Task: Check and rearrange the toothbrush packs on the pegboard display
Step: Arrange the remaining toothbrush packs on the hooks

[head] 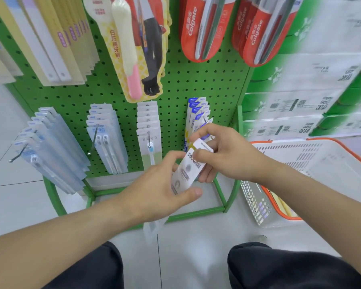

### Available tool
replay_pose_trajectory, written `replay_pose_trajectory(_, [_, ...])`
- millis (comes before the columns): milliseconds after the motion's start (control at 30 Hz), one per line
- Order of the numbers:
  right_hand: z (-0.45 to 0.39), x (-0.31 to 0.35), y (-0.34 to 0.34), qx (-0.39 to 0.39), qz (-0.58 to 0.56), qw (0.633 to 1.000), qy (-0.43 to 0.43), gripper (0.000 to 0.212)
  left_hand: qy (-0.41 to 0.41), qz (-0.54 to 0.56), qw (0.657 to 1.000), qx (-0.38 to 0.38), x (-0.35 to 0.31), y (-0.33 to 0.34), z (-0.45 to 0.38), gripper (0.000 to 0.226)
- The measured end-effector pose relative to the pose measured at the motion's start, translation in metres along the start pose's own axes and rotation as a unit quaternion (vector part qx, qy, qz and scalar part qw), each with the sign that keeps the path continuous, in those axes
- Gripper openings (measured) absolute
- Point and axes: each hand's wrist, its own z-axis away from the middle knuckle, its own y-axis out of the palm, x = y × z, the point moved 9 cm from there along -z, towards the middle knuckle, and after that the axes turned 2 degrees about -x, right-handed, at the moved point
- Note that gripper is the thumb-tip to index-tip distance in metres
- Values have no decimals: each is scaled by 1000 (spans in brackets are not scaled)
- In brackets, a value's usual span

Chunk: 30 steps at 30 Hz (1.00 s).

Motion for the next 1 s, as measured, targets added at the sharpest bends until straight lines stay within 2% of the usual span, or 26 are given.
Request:
replay_pose_trajectory(100, [3, -9, -4, 13, -13, 999, 35, 32, 36, -55, 998, 13, -5, 6, -8, 52])
replay_pose_trajectory(167, [7, -12, -4, 55, -36, 996, 62, 52, 51, -98, 994, 18, -12, 12, -11, 20])
replay_pose_trajectory(200, [10, -14, -6, 73, -45, 994, 72, 60, 51, -101, 994, 6, -12, 12, -13, 14])
replay_pose_trajectory(233, [11, -16, -10, 79, -45, 993, 74, 60, 43, -95, 994, -10, -9, 11, -16, 19])
replay_pose_trajectory(333, [7, -22, -32, 29, 22, 999, 28, 21, 9, -50, 997, -54, 5, 5, -25, 17])
replay_pose_trajectory(400, [3, -25, -45, -11, 87, 996, -11, 7, 9, -4, 997, -76, 5, 2, -29, 15])
replay_pose_trajectory(500, [-2, -22, -60, -77, 162, 982, -52, 5, 16, 24, 991, -130, -2, -7, -33, 19])
replay_pose_trajectory(667, [-6, -13, -71, -183, 193, 960, -90, 3, 21, -52, 981, -185, -13, -19, -45, 14])
replay_pose_trajectory(1000, [-10, -22, -90, -232, 231, 942, -74, 3, 11, -84, 981, -173, -22, 0, -65, 8])
